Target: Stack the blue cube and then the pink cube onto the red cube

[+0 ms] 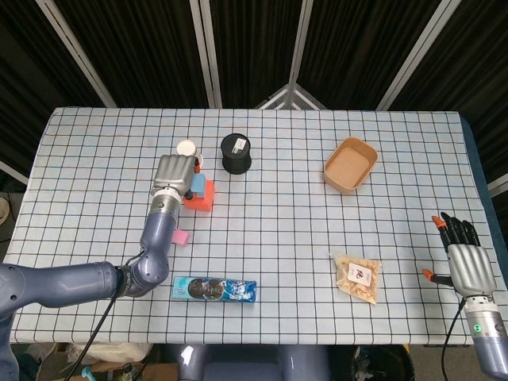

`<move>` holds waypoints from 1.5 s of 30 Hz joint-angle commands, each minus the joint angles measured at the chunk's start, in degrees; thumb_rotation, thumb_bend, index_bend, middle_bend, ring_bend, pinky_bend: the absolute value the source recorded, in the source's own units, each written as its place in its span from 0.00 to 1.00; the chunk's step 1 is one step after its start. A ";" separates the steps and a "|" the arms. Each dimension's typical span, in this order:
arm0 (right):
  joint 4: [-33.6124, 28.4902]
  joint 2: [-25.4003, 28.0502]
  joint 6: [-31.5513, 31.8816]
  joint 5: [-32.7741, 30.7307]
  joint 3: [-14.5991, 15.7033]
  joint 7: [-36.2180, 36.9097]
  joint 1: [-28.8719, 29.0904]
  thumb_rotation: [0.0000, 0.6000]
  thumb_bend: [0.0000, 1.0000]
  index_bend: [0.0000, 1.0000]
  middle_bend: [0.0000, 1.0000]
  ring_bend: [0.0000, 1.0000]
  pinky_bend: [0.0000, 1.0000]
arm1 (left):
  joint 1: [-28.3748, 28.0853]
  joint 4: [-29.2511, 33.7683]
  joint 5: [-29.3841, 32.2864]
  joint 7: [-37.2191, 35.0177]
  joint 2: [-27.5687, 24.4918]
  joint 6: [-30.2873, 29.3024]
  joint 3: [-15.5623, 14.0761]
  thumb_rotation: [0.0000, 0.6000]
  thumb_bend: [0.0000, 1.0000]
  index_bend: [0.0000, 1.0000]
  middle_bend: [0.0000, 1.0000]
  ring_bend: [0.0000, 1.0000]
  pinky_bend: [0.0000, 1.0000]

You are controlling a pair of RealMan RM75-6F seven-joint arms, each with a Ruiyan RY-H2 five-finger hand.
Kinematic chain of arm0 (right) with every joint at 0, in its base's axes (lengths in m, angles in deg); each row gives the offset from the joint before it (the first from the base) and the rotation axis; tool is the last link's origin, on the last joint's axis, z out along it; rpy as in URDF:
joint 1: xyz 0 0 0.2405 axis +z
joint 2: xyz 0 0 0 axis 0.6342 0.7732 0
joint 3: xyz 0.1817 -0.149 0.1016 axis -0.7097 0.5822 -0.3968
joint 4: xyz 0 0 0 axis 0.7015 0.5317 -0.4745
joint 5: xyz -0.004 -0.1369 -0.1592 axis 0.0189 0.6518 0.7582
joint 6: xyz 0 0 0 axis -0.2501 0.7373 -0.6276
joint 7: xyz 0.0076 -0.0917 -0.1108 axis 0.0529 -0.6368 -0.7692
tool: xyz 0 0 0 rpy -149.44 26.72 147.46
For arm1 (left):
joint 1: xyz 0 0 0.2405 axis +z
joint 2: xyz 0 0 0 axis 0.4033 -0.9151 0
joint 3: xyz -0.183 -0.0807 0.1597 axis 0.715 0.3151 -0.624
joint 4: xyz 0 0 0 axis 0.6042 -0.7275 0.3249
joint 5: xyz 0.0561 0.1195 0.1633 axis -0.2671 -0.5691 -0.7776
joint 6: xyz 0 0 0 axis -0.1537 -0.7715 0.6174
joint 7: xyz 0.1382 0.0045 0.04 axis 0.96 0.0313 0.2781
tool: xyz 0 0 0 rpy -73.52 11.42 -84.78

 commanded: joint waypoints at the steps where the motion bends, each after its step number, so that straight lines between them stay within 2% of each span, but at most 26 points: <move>1: 0.03 -0.07 -0.03 0.00 0.06 -0.09 -0.01 1.00 0.09 0.00 0.04 0.03 0.04 | -0.05 -0.13 0.14 0.14 0.07 -0.07 -0.05 1.00 0.27 0.42 0.85 0.69 0.73; 35: 0.02 -0.12 -0.66 -0.45 0.01 -0.41 0.14 1.00 0.09 0.00 0.04 0.03 0.04 | -0.25 -3.40 0.48 0.81 2.11 1.56 -0.44 1.00 0.27 0.42 0.85 0.69 0.73; 45: -0.33 0.04 -0.93 -0.64 0.07 -0.69 0.13 1.00 0.09 0.00 0.04 0.03 0.04 | -0.23 -2.61 0.96 1.39 1.58 1.48 -0.43 1.00 0.27 0.33 0.85 0.69 0.73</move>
